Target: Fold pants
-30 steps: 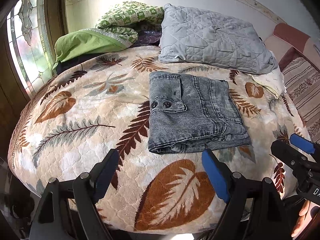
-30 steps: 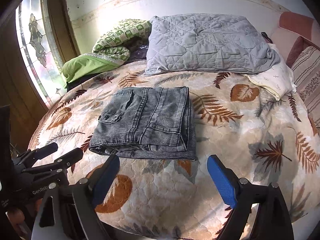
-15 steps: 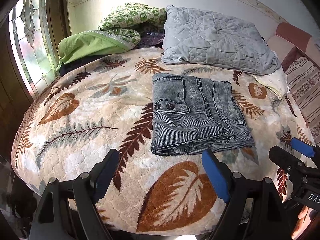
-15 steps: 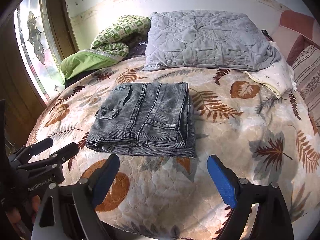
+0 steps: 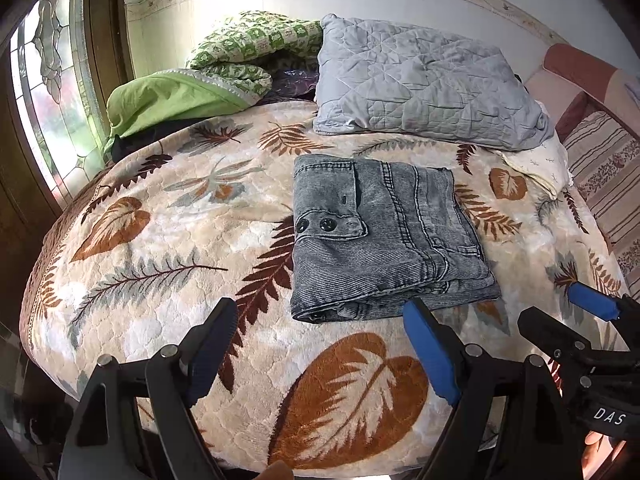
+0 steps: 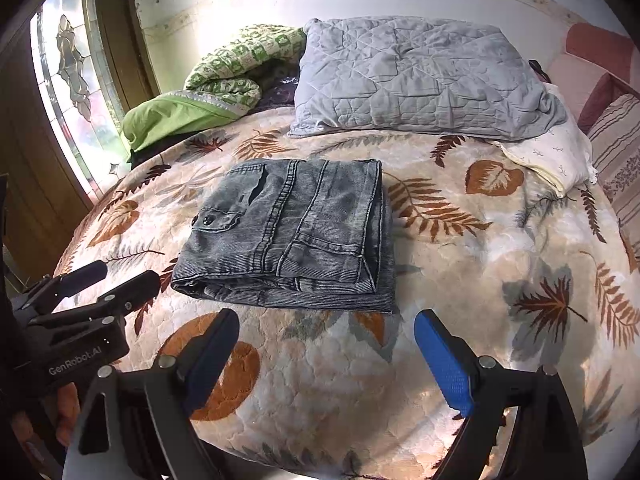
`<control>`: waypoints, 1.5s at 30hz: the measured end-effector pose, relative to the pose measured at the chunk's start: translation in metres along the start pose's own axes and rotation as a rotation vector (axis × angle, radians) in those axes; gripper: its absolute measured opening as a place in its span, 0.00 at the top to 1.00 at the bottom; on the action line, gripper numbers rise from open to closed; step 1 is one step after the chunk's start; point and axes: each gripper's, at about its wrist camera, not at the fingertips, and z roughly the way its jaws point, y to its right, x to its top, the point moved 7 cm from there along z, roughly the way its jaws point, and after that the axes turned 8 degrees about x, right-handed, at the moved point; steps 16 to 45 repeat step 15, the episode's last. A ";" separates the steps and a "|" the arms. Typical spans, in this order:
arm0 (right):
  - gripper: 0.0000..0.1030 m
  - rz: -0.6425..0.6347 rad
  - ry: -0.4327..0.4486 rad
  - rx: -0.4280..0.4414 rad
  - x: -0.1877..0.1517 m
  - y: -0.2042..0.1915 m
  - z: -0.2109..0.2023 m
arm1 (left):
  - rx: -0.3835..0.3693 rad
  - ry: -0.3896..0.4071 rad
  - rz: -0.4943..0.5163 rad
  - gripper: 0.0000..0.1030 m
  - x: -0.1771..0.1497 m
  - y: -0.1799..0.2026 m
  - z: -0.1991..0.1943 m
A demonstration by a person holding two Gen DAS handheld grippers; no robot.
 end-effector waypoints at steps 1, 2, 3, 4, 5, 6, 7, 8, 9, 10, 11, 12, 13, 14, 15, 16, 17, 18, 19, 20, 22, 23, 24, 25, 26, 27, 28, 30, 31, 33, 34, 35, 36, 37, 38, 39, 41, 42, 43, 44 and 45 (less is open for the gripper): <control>0.12 0.000 0.000 0.001 0.000 0.000 0.000 | -0.003 0.002 0.003 0.17 0.001 0.001 0.000; 0.12 0.000 0.000 0.002 0.000 0.000 0.000 | -0.007 0.004 0.005 0.17 0.002 0.002 0.000; 0.12 -0.001 0.000 0.001 0.000 0.000 0.000 | -0.010 0.005 0.006 0.17 0.003 0.003 0.000; 0.12 -0.002 0.000 0.000 0.000 0.000 0.000 | -0.006 0.008 0.006 0.17 0.004 0.003 0.000; 0.12 -0.002 0.000 0.001 0.000 0.000 0.000 | -0.002 0.011 0.005 0.17 0.005 0.003 -0.001; 0.12 -0.002 -0.001 0.001 0.001 -0.001 0.001 | -0.004 0.010 0.003 0.17 0.005 0.003 0.000; 0.12 -0.003 -0.001 0.002 0.001 -0.001 0.002 | -0.008 0.005 -0.001 0.17 0.006 0.003 0.001; 0.12 -0.003 -0.001 0.002 0.001 -0.001 0.002 | -0.011 -0.001 -0.006 0.17 0.006 0.003 0.002; 0.12 -0.003 -0.003 0.001 0.001 -0.001 0.003 | -0.013 -0.007 -0.009 0.16 0.006 0.002 0.004; 0.12 -0.002 -0.005 0.001 0.001 -0.001 0.003 | -0.012 -0.007 -0.011 0.12 0.007 0.002 0.005; 0.12 -0.002 -0.006 0.001 0.001 -0.001 0.004 | -0.009 -0.003 -0.014 0.08 0.007 0.001 0.005; 0.12 -0.003 -0.006 0.001 0.002 -0.001 0.004 | -0.004 0.004 -0.016 0.07 0.008 0.001 0.005; 0.12 -0.002 -0.006 0.001 0.002 -0.001 0.004 | -0.004 0.012 -0.017 0.06 0.009 0.001 0.004; 0.12 -0.002 -0.006 0.002 0.002 -0.001 0.005 | -0.007 0.017 -0.018 0.04 0.010 0.000 0.003; 0.12 -0.003 -0.007 0.002 0.002 -0.001 0.005 | -0.007 0.021 -0.017 0.03 0.011 0.001 0.003; 0.12 -0.003 -0.007 0.002 0.002 -0.001 0.005 | -0.007 0.021 -0.017 0.03 0.011 0.001 0.003; 0.12 -0.003 -0.007 0.002 0.002 -0.001 0.005 | -0.007 0.021 -0.017 0.03 0.011 0.001 0.003; 0.12 -0.003 -0.007 0.002 0.002 -0.001 0.005 | -0.007 0.021 -0.017 0.03 0.011 0.001 0.003; 0.12 -0.003 -0.007 0.002 0.002 -0.001 0.005 | -0.007 0.021 -0.017 0.03 0.011 0.001 0.003; 0.12 -0.003 -0.007 0.002 0.002 -0.001 0.005 | -0.007 0.021 -0.017 0.03 0.011 0.001 0.003; 0.12 -0.003 -0.007 0.002 0.002 -0.001 0.005 | -0.007 0.021 -0.017 0.03 0.011 0.001 0.003; 0.12 -0.003 -0.007 0.002 0.002 -0.001 0.005 | -0.007 0.021 -0.017 0.03 0.011 0.001 0.003; 0.12 -0.003 -0.007 0.002 0.002 -0.001 0.005 | -0.007 0.021 -0.017 0.03 0.011 0.001 0.003; 0.12 -0.003 -0.007 0.002 0.002 -0.001 0.005 | -0.007 0.021 -0.017 0.03 0.011 0.001 0.003; 0.12 -0.003 -0.007 0.002 0.002 -0.001 0.005 | -0.007 0.021 -0.017 0.03 0.011 0.001 0.003; 0.12 -0.003 -0.007 0.002 0.002 -0.001 0.005 | -0.007 0.021 -0.017 0.03 0.011 0.001 0.003; 0.12 -0.003 -0.007 0.002 0.002 -0.001 0.005 | -0.007 0.021 -0.017 0.03 0.011 0.001 0.003; 0.12 -0.003 -0.007 0.002 0.002 -0.001 0.005 | -0.007 0.021 -0.017 0.03 0.011 0.001 0.003; 0.12 -0.003 -0.007 0.002 0.002 -0.001 0.005 | -0.007 0.021 -0.017 0.03 0.011 0.001 0.003; 0.12 -0.003 -0.007 0.002 0.002 -0.001 0.005 | -0.007 0.021 -0.017 0.03 0.011 0.001 0.003; 0.12 -0.003 -0.007 0.002 0.002 -0.001 0.005 | -0.007 0.021 -0.017 0.03 0.011 0.001 0.003; 0.12 -0.003 -0.007 0.002 0.002 -0.001 0.005 | -0.007 0.021 -0.017 0.03 0.011 0.001 0.003; 0.12 -0.003 -0.007 0.002 0.002 -0.001 0.005 | -0.007 0.021 -0.017 0.03 0.011 0.001 0.003; 0.12 -0.003 -0.007 0.002 0.002 -0.001 0.005 | -0.007 0.021 -0.017 0.03 0.011 0.001 0.003; 0.12 -0.003 -0.007 0.002 0.002 -0.001 0.005 | -0.007 0.021 -0.017 0.03 0.011 0.001 0.003; 0.12 -0.003 -0.007 0.002 0.002 -0.001 0.005 | -0.007 0.021 -0.017 0.03 0.011 0.001 0.003; 0.12 -0.003 -0.007 0.002 0.002 -0.001 0.005 | -0.007 0.021 -0.017 0.03 0.011 0.001 0.003; 0.12 -0.003 -0.007 0.002 0.002 -0.001 0.005 | -0.007 0.021 -0.017 0.03 0.011 0.001 0.003; 0.12 -0.003 -0.007 0.002 0.002 -0.001 0.005 | -0.007 0.021 -0.017 0.03 0.011 0.001 0.003; 0.12 -0.003 -0.007 0.002 0.002 -0.001 0.005 | -0.007 0.021 -0.017 0.03 0.011 0.001 0.003; 0.12 -0.003 -0.007 0.002 0.002 -0.001 0.005 | -0.007 0.021 -0.017 0.03 0.011 0.001 0.003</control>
